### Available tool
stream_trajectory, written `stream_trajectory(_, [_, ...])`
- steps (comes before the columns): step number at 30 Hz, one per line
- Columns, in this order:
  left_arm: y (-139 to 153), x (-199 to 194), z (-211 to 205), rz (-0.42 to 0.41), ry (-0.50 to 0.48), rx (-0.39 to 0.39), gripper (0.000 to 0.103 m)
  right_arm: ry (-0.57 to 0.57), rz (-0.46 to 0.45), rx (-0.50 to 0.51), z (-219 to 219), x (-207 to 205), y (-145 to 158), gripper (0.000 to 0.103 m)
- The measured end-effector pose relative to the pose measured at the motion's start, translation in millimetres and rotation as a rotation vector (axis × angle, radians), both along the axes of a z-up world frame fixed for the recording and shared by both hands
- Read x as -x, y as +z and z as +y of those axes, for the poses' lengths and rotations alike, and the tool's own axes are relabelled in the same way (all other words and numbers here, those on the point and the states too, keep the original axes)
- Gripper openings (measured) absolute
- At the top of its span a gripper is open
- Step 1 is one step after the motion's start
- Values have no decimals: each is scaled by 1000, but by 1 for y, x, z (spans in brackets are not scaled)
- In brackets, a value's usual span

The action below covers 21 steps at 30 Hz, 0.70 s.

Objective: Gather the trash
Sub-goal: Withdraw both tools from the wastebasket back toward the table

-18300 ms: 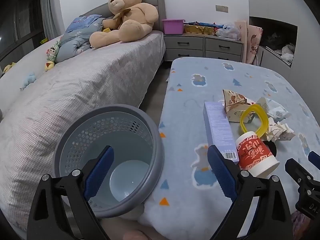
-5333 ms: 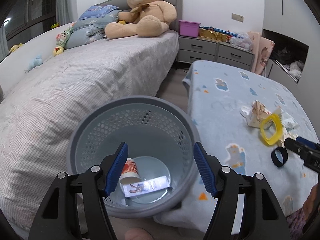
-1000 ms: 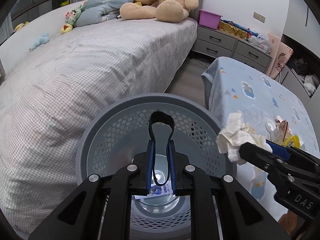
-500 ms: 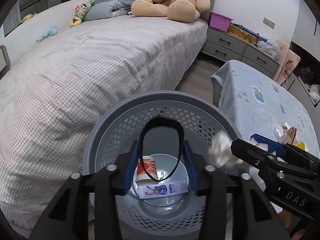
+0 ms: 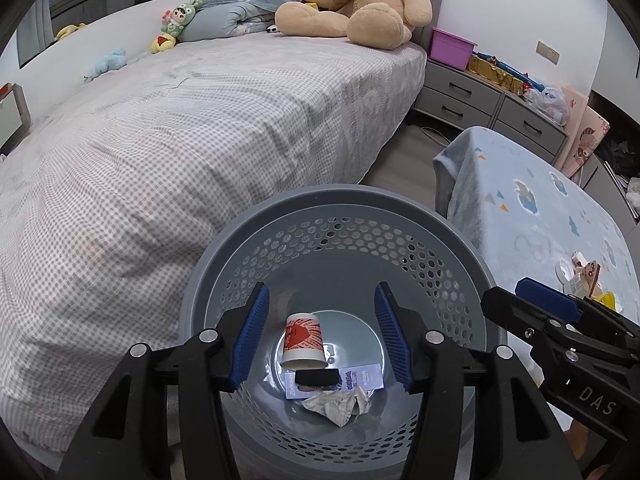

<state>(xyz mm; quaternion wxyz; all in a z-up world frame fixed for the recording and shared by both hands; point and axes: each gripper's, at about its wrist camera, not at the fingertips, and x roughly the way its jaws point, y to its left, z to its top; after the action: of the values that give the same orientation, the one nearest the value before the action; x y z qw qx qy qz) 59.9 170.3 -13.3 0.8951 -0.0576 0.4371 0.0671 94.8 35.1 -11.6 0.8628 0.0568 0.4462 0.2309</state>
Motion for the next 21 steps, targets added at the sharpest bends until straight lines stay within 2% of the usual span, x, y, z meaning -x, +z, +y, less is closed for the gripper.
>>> stream_trajectory(21, [5, 9, -2, -34, 2, -22, 55, -25, -20, 12, -10, 20, 8, 55])
